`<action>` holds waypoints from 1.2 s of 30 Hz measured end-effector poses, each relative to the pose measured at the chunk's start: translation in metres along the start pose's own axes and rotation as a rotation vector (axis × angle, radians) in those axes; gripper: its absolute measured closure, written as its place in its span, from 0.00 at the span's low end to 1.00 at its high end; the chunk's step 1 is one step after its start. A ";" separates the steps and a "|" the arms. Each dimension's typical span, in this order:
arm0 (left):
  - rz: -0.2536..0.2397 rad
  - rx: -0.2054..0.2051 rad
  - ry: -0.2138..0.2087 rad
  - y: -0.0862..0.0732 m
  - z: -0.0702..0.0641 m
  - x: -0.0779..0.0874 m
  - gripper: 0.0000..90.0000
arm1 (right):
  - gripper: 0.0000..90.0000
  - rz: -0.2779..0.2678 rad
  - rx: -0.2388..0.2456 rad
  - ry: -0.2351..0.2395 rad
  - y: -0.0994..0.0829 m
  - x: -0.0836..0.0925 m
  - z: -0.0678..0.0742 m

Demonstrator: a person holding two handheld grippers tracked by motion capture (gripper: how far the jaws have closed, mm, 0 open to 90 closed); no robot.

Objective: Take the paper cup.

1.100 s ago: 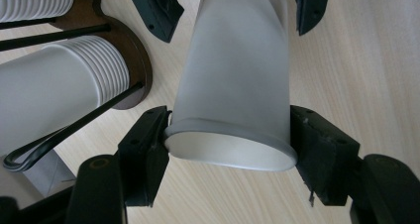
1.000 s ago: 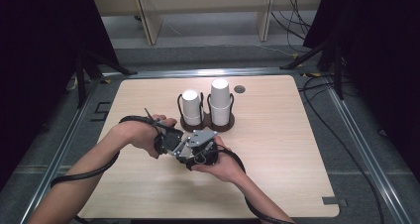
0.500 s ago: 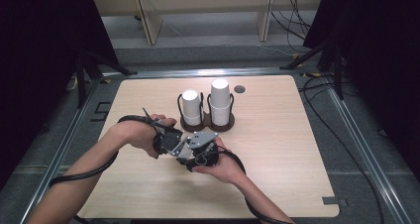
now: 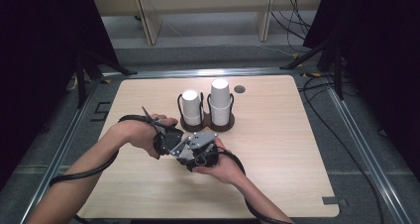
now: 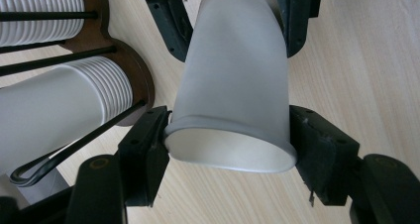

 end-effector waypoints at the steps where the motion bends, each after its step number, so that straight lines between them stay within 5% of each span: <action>1: -0.005 -0.001 0.000 0.000 0.000 0.000 0.39 | 0.39 0.000 -0.024 0.001 -0.001 0.000 0.002; 8: -0.053 0.012 0.001 0.005 0.000 0.004 0.39 | 0.41 0.001 0.008 -0.009 -0.004 0.001 0.003; 12: -0.108 0.037 0.037 0.007 0.002 0.005 0.34 | 0.41 -0.024 0.023 -0.025 -0.006 0.005 0.003; 14: -0.153 0.062 0.064 0.007 0.004 0.007 0.30 | 0.41 -0.065 0.111 -0.032 -0.004 0.006 -0.003; 15: -0.172 0.084 0.080 0.007 0.006 0.009 0.26 | 0.41 -0.040 0.023 -0.033 -0.009 0.008 0.002; 21: -0.314 0.201 0.178 0.002 0.012 0.017 0.16 | 0.41 -0.078 0.015 -0.067 -0.018 0.016 -0.005; 22: -0.326 0.214 0.185 0.001 0.012 0.017 0.16 | 0.41 -0.100 -0.022 -0.081 -0.020 0.017 -0.005; 26: -0.409 0.316 0.252 -0.006 0.011 0.017 0.16 | 0.41 -0.139 -0.033 -0.109 -0.024 0.023 -0.013; 28: -0.414 0.330 0.271 -0.012 0.008 0.016 0.16 | 0.41 -0.154 -0.090 -0.121 -0.026 0.026 -0.015; 29: -0.419 0.344 0.282 -0.015 0.007 0.015 0.16 | 0.41 -0.168 -0.041 -0.134 -0.025 0.027 -0.020; 30: -0.434 0.362 0.293 -0.017 0.006 0.015 0.16 | 0.41 -0.171 -0.103 -0.139 -0.027 0.028 -0.018; 31: -0.449 0.376 0.300 -0.019 0.005 0.014 0.16 | 0.41 -0.185 -0.116 -0.145 -0.028 0.030 -0.020; 36: -0.540 0.517 0.345 -0.027 -0.003 0.008 0.16 | 0.41 -0.237 -0.136 -0.169 -0.028 0.036 -0.028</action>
Point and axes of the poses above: each handheld gripper's, and its own axes: x roughly backward along the jaws, y roughly out of its top, z roughly to its left, the point moved 6 cm from there along -x, roughly forward along the jaws, and after that the axes turned 12 degrees about -x, right-handed, at the moved point
